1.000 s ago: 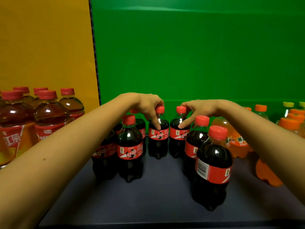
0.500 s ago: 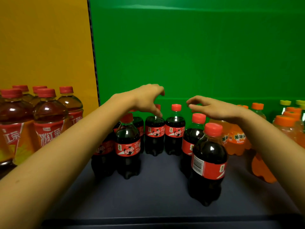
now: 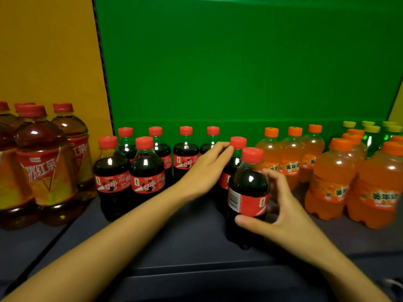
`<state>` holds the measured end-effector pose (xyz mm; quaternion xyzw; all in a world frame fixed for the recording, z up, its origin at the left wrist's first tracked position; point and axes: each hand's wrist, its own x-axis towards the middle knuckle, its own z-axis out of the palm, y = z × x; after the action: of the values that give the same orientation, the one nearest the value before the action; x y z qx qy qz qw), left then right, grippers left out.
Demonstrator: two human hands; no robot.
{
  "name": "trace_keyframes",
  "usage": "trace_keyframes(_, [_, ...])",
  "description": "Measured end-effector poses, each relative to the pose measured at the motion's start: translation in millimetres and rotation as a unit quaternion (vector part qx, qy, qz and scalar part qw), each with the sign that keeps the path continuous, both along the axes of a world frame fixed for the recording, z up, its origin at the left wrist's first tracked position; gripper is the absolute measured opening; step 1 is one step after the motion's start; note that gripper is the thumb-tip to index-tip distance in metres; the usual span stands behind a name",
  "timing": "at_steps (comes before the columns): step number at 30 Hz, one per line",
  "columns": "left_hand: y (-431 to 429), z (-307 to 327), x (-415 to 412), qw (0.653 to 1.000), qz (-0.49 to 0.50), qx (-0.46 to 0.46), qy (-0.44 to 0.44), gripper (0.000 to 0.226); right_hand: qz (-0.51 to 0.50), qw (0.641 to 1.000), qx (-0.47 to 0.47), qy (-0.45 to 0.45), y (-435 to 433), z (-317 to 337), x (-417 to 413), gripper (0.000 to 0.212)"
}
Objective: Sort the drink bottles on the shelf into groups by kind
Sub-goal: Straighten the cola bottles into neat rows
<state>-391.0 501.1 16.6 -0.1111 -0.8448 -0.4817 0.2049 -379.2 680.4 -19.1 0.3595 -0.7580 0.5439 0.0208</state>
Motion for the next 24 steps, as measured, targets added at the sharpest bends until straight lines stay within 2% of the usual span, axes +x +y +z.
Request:
trace_keyframes(4, [6.0,-22.9,0.3,0.997,-0.028,0.067,-0.004,0.030,0.001,1.000,0.007,-0.001,2.8,-4.7,-0.4,0.063])
trace_keyframes(7, [7.2,-37.3,2.8,0.995,-0.038,0.096,-0.006,0.037,-0.049,0.998,0.010,0.030,12.5,-2.9,-7.1,0.068])
trace_keyframes(12, [9.9,-52.9,5.9,0.999,-0.012,0.027,0.020,0.074,-0.150,0.987,-0.003,0.054,22.2,-9.1,-28.2,0.074])
trace_keyframes(17, [13.5,-62.4,2.4,0.997,0.066,-0.025,0.039,0.088,-0.213,0.975,-0.016,0.061,15.7,-17.2,-43.5,0.076])
trace_keyframes(20, [12.8,-64.2,3.8,0.994,0.095,-0.033,0.034,0.080,-0.204,0.977,-0.011,0.052,10.7,-24.0,-46.3,0.080])
trace_keyframes(24, [9.0,-65.0,14.8,0.990,0.131,-0.032,0.043,0.075,-0.113,0.993,0.018,0.022,13.4,-27.2,-46.7,0.081])
